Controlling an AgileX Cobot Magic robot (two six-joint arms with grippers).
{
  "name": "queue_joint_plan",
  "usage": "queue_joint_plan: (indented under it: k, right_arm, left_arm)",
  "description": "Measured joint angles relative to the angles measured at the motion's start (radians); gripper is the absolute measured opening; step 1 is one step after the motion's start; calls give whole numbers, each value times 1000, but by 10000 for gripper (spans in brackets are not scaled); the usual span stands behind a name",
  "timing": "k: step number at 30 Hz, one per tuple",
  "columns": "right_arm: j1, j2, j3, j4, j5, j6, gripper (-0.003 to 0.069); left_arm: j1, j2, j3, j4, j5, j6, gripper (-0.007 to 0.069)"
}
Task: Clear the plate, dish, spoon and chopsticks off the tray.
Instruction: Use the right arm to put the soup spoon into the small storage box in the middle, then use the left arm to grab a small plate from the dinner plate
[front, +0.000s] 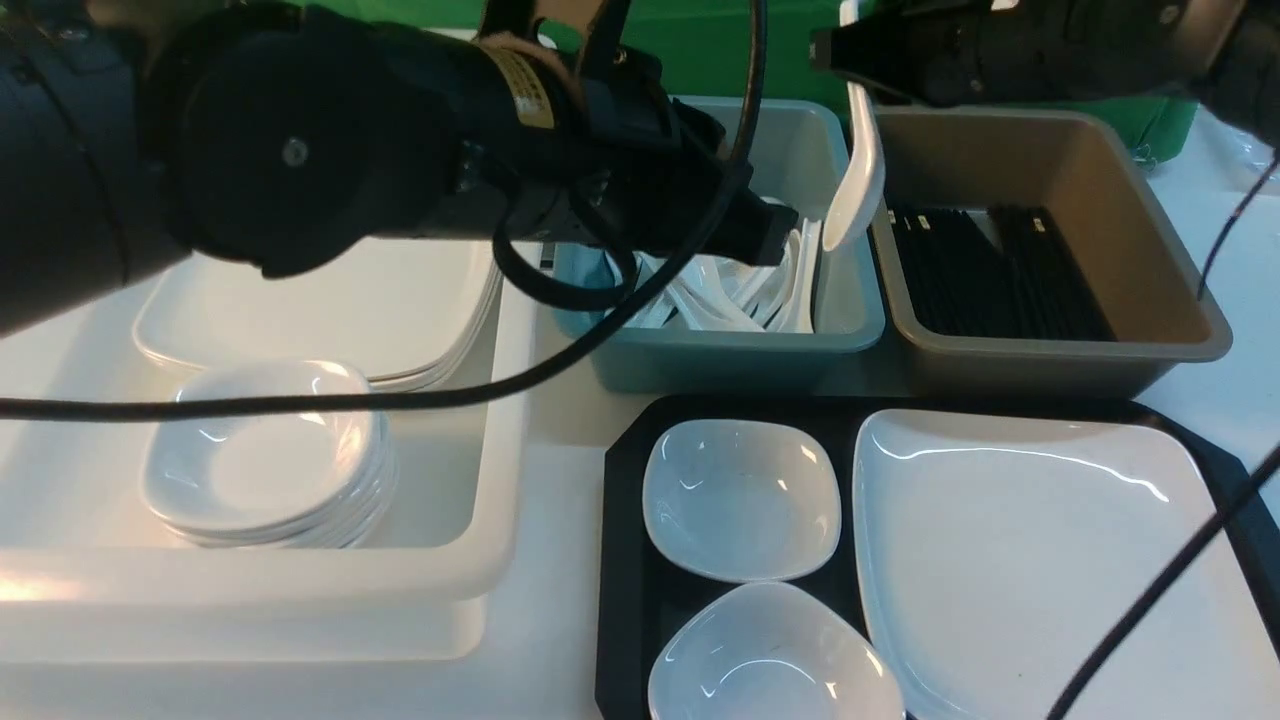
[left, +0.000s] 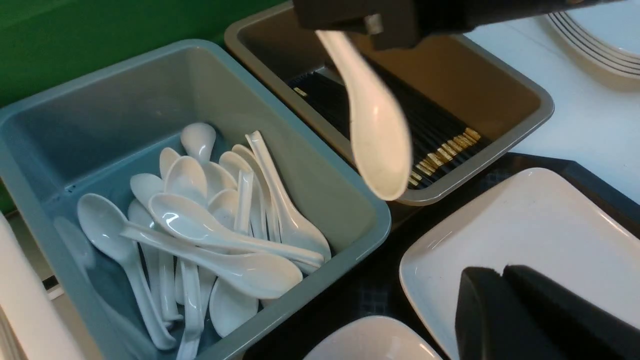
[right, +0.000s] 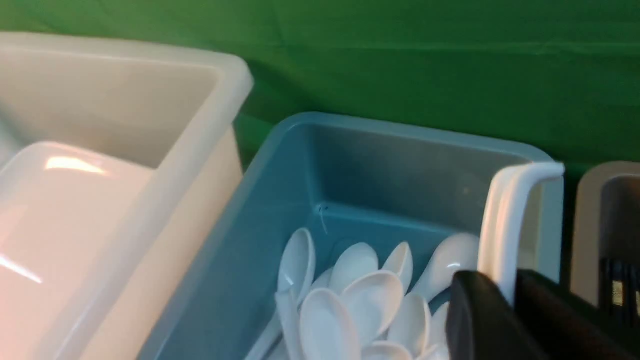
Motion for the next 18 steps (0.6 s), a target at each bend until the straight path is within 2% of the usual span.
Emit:
queue_joint_plan:
  k: [5, 7, 9, 10, 13, 16, 18]
  right_arm:
    - [0, 82, -11, 0, -91, 30, 153]
    - [0, 101, -11, 0, -119, 33, 199]
    - [0, 112, -12, 0, -128, 33, 250]
    - [0, 117, -12, 0, -125, 33, 328]
    - [0, 112, -19, 0, -68, 24, 426]
    - [-2, 81, -22, 0, 68, -6, 431]
    - [-9, 21, -22, 0, 277, -59, 353]
  left_arm:
    - [0, 0, 0, 0, -3, -17, 11]
    - [0, 0, 0, 0, -5, -17, 11]
    - [0, 0, 0, 0, -5, -17, 11]
    - [0, 0, 0, 0, -5, -17, 11]
    - [0, 0, 0, 0, 4, -17, 11]
    - [0, 0, 0, 0, 44, -17, 11]
    - [0, 0, 0, 0, 114, -17, 11]
